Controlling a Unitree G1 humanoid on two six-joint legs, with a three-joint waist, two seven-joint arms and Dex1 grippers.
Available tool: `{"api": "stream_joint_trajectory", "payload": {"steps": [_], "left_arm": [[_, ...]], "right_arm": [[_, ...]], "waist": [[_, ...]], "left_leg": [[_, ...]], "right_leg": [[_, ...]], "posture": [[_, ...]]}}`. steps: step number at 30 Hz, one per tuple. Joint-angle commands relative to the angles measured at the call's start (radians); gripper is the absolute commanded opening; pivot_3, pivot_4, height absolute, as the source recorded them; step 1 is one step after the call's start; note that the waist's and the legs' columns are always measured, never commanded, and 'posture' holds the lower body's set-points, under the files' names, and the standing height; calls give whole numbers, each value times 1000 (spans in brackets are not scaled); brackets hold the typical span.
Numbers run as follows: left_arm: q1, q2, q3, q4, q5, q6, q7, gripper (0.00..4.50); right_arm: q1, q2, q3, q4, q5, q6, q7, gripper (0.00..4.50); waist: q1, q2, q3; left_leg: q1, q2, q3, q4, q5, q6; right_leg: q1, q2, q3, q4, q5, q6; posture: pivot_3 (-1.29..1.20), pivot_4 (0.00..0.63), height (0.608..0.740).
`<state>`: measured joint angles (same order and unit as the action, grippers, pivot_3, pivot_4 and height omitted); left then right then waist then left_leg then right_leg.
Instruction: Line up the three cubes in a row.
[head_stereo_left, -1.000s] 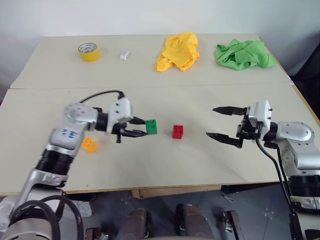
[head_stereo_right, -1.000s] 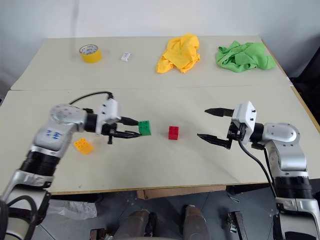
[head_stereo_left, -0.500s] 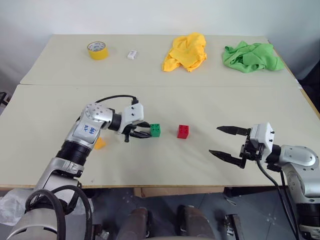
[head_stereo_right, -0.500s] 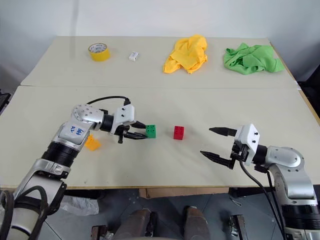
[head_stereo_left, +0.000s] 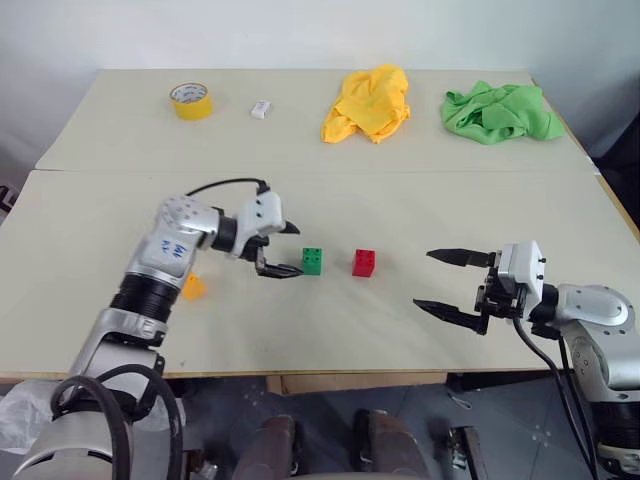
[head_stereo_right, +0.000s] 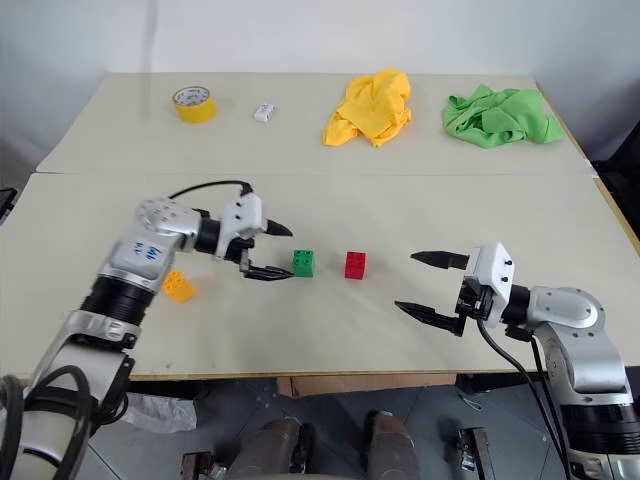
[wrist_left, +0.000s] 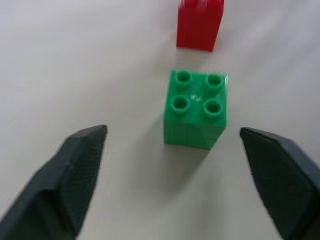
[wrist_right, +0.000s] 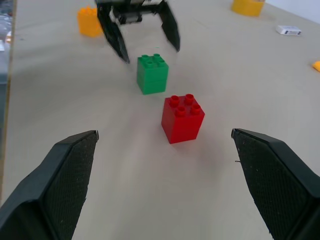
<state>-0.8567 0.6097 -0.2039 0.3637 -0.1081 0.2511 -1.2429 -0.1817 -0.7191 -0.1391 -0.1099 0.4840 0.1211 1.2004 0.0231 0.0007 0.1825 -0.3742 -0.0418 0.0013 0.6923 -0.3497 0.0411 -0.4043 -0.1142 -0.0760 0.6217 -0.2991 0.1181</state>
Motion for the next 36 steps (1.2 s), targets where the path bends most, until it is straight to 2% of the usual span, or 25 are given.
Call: {"api": "stream_joint_trajectory", "payload": {"steps": [1, 4, 5, 6, 8, 12, 15, 17, 20, 23, 25, 30, 36], "left_arm": [[21, 124, 117, -166, -149, 98, -136, 4489], [92, 231, 262, -153, -234, 148, -143, 4489], [122, 252, 304, -140, -238, 124, -122, 4489], [201, 265, 396, -116, -254, 64, -97, 4489], [339, 268, 544, -110, -294, -14, -72, 4489], [652, 273, 763, -146, -312, -49, -3, 4489], [805, 255, 910, -131, -341, -30, 83, 4489], [866, 230, 982, -118, -354, -49, 147, 4489], [1023, 187, 1046, -180, -365, -45, 151, 4489], [1143, 155, 1055, -249, -371, -71, 138, 4489], [1163, 137, 1029, -348, -423, -41, 128, 4489], [1059, 135, 880, -480, -401, -13, 216, 4489], [906, 141, 674, -338, -283, -66, 247, 4489]], "right_arm": [[-52, -25, 36, 30, 38, 49, 85, 4500], [-147, 4, 70, 73, 47, 53, 118, 4500], [-170, 22, 76, 82, 43, 38, 116, 4500], [-195, 58, 90, 79, 40, 19, 105, 4500], [-224, 112, 113, 67, 35, -6, 89, 4500], [-242, 161, 193, 10, 29, 3, 124, 4500], [-274, 196, 247, -38, 36, 19, 121, 4500], [-296, 223, 263, -52, 36, 14, 108, 4500], [-328, 249, 284, -59, 29, 10, 103, 4500], [-332, 251, 290, -63, 29, 9, 106, 4500], [-326, 230, 288, -60, 34, 23, 124, 4500], [-302, 178, 288, -38, 20, 37, 159, 4500], [-292, 153, 297, -48, 29, 65, 186, 4500]], "waist": [[-7, 0, 0], [-25, 1, 1], [-28, 2, 1], [-29, 2, 0], [-39, 3, 0], [-42, 2, 1], [-34, 1, 1], [-25, 1, 1], [-22, 1, 1], [-24, 0, 1], [-21, 0, 0], [-10, 1, 0], [-34, 2, 0]], "left_leg": [[0, 0, 0, 0, 0, 0], [0, 1, 0, 0, 0, -1], [0, 1, -1, 0, 0, -1], [1, 2, -1, 0, 0, -1], [3, 2, -1, -1, 0, -2], [1, 3, -3, -3, -1, -3], [1, 2, -4, -2, -3, -1], [0, 1, -4, -1, -3, -1], [2, 1, -6, 0, -4, -1], [4, 2, -6, -1, -6, -1], [4, 1, -7, -1, -7, -1], [5, 1, -12, -1, -7, -1], [5, 1, -11, -3, -7, -2]], "right_leg": [[0, 0, 1, 0, 0, 0], [0, 0, 3, 0, 0, -1], [0, -1, 3, 0, 0, -1], [0, 0, 4, 0, -1, -1], [1, 0, 6, 0, -1, -2], [-1, 0, 5, 1, -2, -3], [-1, -2, 5, 0, -2, -3], [0, -2, 5, 0, -1, -3], [3, -3, 5, -1, -1, -3], [5, -3, 5, -2, -2, -4], [5, -3, 5, -2, -2, -4], [11, -3, 5, -11, -2, -4], [8, 0, 4, -5, -2, -4]], "posture": [[0, 150, 740], [0, 150, 740], [0, 150, 740], [0, 150, 740], [0, 150, 740], [0, 150, 740], [0, 150, 740], [0, 150, 740], [0, 150, 740], [0, 150, 740], [0, 150, 740], [0, 150, 740], [0, 150, 740]]}}
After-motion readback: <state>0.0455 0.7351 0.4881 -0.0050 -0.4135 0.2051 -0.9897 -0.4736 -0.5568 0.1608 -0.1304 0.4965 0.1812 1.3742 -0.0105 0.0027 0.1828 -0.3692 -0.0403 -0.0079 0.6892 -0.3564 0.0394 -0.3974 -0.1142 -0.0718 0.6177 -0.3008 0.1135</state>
